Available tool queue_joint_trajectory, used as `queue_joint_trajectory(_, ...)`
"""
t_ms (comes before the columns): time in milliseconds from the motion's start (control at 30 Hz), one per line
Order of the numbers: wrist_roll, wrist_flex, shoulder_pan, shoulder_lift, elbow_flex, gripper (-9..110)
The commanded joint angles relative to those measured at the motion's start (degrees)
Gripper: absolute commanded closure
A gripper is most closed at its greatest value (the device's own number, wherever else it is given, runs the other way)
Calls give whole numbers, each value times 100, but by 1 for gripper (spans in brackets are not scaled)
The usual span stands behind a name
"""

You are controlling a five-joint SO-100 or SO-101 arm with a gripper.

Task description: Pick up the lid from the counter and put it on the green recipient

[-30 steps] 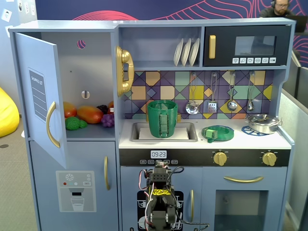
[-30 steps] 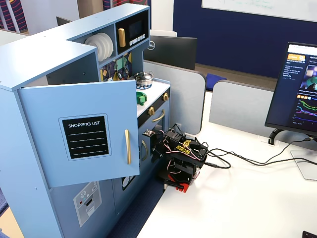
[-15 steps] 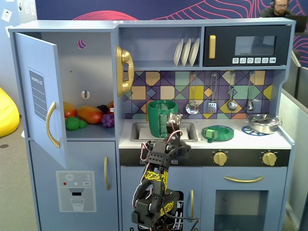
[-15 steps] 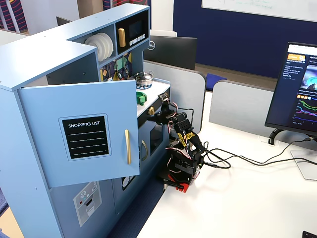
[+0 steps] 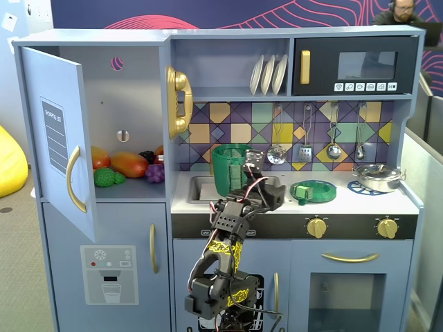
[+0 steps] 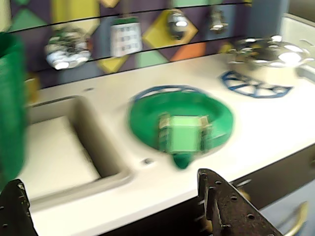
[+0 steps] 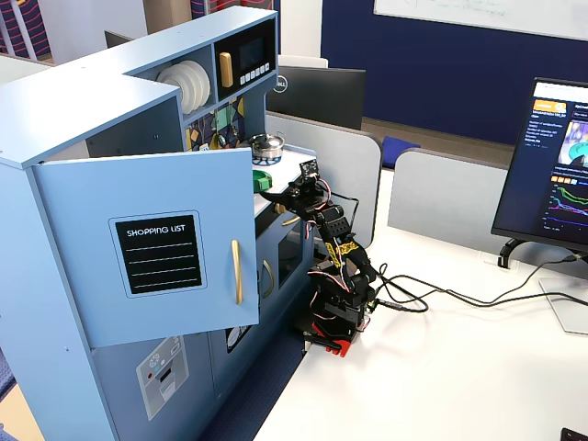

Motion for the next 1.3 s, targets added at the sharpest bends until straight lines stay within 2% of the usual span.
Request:
queue_joint_trajectory(0, 114, -606, 272, -404, -18, 63)
queue_joint_trajectory(300, 255, -2101, 360, -1371, 53, 64)
queue_joint_trajectory(500, 246, -2804, 334, -1898, 35, 59)
queue_joint_trajectory(1267, -123, -4518, 475, -3762, -79, 61)
